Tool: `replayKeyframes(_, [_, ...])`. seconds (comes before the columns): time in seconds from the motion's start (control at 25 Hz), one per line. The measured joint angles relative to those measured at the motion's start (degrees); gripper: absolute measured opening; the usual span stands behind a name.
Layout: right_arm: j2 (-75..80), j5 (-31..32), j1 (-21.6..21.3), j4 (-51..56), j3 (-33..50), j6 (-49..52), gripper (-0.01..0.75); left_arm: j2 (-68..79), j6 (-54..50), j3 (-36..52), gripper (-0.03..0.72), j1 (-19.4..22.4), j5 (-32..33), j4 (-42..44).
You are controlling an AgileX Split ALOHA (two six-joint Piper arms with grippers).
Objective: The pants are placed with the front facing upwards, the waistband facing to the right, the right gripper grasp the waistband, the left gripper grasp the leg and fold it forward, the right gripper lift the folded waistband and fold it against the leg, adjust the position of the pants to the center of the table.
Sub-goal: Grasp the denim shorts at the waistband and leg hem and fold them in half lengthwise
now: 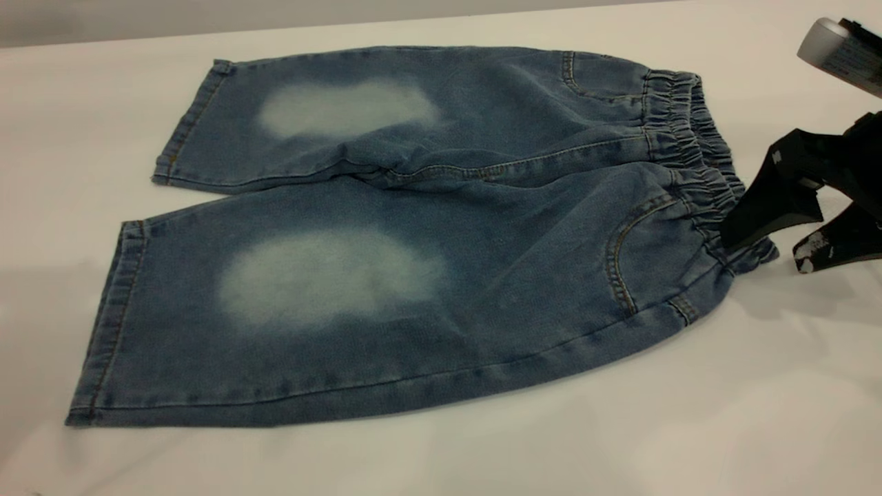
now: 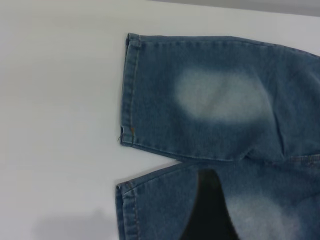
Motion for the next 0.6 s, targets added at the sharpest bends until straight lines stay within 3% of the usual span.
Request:
replayKeyframes(0.32, [2.05,-0.01,0.00,3.12,-0.45,-3.41,0.574,0.00,0.00,0.00,0.469,0.00,0.18,0.00])
replayKeyframes(0.6, [4.40,3.87,0.00,4.73,-1.61,-4.48,0.573,0.00,0.00,0.00,0.469,0.00,0.27,0.00])
